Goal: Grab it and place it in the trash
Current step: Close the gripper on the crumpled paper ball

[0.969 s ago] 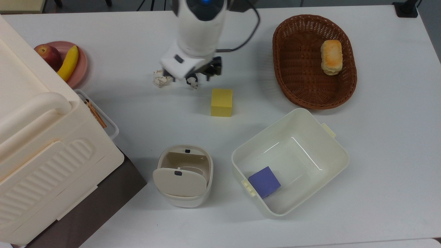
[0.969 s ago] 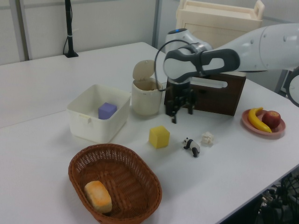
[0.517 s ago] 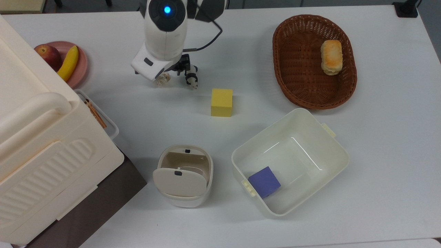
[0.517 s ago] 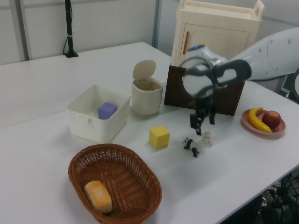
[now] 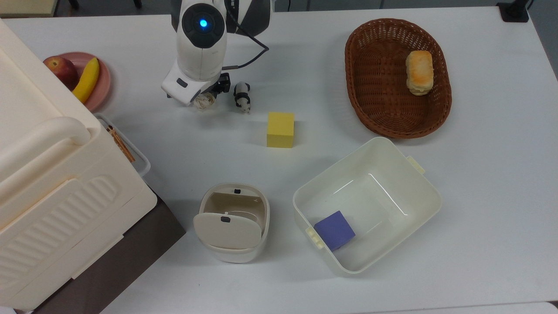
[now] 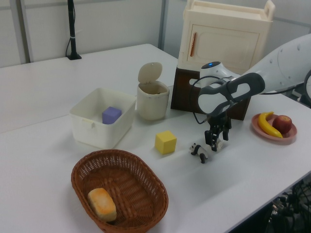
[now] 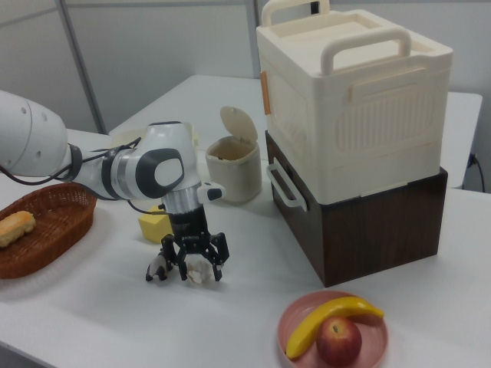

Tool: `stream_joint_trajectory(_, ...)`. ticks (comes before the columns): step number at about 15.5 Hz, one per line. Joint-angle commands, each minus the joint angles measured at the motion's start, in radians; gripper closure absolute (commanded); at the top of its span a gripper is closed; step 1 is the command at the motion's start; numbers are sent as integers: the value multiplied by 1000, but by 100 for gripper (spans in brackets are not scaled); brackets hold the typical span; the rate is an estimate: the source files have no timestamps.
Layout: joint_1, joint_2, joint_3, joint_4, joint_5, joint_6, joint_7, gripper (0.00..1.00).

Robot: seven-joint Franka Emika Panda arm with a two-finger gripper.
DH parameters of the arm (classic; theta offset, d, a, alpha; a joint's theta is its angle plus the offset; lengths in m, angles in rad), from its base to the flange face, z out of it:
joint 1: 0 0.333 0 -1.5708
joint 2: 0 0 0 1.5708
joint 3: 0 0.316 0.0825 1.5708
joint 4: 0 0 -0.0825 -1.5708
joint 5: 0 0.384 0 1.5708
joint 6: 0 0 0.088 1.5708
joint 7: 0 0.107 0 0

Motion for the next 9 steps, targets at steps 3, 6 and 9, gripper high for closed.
stream_joint_trajectory(3, 24, -31, 0, -6, -2, 65, 33, 51)
stream_joint_trajectory(6, 25, -35, 3, 33, 1, 53, 37, 61)
stream_joint_trajectory(9, 25, -32, 4, 229, 85, -16, 37, 61)
